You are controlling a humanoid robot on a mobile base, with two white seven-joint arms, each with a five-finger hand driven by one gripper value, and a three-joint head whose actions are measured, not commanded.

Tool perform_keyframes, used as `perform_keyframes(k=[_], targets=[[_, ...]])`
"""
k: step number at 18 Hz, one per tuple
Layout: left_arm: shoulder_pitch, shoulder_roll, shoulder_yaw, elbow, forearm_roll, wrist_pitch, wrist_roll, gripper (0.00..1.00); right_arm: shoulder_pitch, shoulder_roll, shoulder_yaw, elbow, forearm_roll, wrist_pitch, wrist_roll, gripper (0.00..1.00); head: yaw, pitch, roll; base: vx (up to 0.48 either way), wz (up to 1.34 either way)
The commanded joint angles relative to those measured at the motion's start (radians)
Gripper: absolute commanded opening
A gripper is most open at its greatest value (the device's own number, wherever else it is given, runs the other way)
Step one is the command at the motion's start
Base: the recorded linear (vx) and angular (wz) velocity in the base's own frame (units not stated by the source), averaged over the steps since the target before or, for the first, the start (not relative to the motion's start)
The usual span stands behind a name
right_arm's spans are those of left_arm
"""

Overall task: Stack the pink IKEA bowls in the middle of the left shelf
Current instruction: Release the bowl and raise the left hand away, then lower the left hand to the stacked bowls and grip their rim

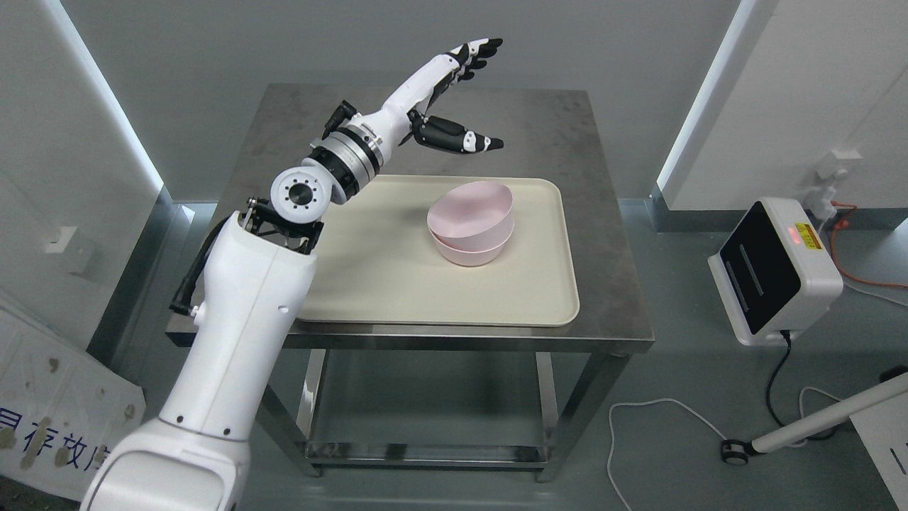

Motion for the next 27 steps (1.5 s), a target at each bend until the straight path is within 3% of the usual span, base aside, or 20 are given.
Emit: perform_keyframes(k=[1, 4, 11, 17, 22, 27], targets=[[0.239, 0.027, 0.069, -0.314, 0.128, 0.005, -0.12, 0.94, 0.0, -0.017, -0.009, 0.0, 0.008, 0.001, -0.001, 1.0, 0.0, 0.0, 0.0, 0.0, 0.0], [0.253, 0.069, 0.003, -0.314, 0.007, -0.001, -0.122, 0.94, 0.0, -0.017, -0.009, 0.0, 0.008, 0.001, -0.001, 1.0, 0.0, 0.0, 0.0, 0.0, 0.0], [0.225, 0.064, -0.148, -0.311, -0.363, 0.002, -0.134, 0.9, 0.0, -0.017, -0.009, 0.0, 0.008, 0.001, -0.001, 1.0, 0.0, 0.0, 0.0, 0.0, 0.0], [0.162, 0.04, -0.182, -0.275, -0.605, 0.008, -0.191, 0.86, 0.0, -0.017, -0.009, 0.0, 0.008, 0.001, -0.001, 1.0, 0.0, 0.0, 0.0, 0.0, 0.0], [0.135, 0.026, -0.141, -0.253, -0.639, 0.022, -0.191, 0.86, 0.0, -0.017, -0.009, 0.0, 0.008, 0.001, -0.001, 1.0, 0.0, 0.0, 0.0, 0.0, 0.0], [0.136, 0.063, -0.135, -0.253, -0.653, 0.025, -0.192, 0.86, 0.0, -0.017, -0.009, 0.0, 0.008, -0.001, -0.001, 1.0, 0.0, 0.0, 0.0, 0.0, 0.0]])
